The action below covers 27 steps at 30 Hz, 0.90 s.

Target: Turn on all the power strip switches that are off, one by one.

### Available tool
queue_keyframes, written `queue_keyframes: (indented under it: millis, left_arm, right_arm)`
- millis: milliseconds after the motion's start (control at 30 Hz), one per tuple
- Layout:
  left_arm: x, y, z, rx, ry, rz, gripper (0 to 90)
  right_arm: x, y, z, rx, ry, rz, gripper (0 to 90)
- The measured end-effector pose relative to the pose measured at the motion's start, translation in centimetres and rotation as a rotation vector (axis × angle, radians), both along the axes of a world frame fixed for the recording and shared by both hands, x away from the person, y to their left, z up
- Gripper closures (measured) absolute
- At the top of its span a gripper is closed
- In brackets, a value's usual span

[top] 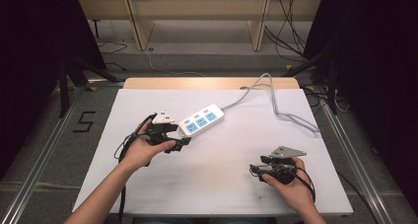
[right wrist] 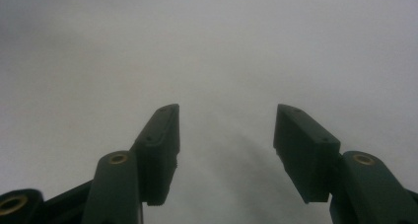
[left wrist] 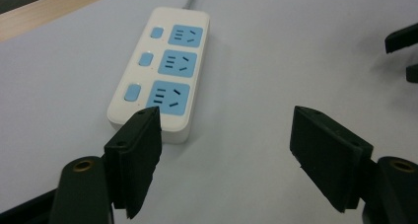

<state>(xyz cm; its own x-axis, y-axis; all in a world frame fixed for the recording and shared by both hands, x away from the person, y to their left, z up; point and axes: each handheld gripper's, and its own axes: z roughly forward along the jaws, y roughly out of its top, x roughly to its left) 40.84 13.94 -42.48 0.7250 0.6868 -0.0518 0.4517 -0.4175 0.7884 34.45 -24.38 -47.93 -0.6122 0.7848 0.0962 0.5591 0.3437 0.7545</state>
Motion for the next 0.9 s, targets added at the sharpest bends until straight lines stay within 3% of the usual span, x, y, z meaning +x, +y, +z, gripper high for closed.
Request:
queue_keyframes:
  millis: [367,567,800,900]
  left_arm:
    - [-3.3,1.4,-2.7,0.004,-0.011,-0.019,26.2]
    - [-4.8,2.6,-3.5,0.005,-0.03,0.006,26.2]
    - [-4.9,2.8,-4.2,0.012,-0.019,0.04,26.0]
    - [-4.6,3.1,-4.5,0.037,-0.018,0.05,24.9]
  right_arm:
    - [-0.1,0.0,-0.1,0.003,-0.002,0.004,43.2]
    - [-0.1,0.1,-0.1,0.002,-0.001,0.008,43.1]
    - [-0.1,0.1,-0.1,0.005,-0.01,0.015,42.9]
    - [-0.2,0.1,-0.1,0.002,-0.009,0.021,42.8]
